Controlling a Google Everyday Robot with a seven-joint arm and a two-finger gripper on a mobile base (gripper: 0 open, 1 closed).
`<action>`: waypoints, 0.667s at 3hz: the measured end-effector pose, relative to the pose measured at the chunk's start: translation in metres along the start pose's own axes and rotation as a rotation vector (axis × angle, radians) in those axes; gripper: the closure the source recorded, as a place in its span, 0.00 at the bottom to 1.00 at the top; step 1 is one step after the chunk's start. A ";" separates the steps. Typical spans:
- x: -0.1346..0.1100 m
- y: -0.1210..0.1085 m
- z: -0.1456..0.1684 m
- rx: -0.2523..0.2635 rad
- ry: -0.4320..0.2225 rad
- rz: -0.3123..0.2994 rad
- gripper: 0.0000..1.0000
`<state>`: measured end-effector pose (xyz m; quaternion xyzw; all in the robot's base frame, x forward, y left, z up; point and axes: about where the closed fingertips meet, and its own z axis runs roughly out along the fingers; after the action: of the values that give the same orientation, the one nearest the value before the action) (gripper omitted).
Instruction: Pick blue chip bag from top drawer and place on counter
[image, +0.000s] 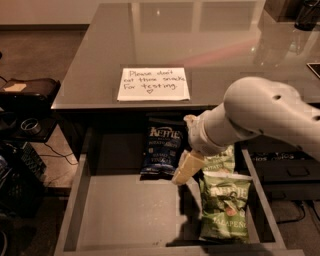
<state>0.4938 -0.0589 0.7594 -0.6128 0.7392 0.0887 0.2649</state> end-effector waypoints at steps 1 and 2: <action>-0.006 0.003 0.032 0.002 -0.021 -0.051 0.00; -0.009 -0.001 0.068 -0.007 -0.060 -0.090 0.00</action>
Offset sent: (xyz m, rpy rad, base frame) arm 0.0384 0.0591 -0.0912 0.0706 -0.0609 0.1418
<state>0.5149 -0.0203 0.7067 -0.6435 0.7023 0.0978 0.2884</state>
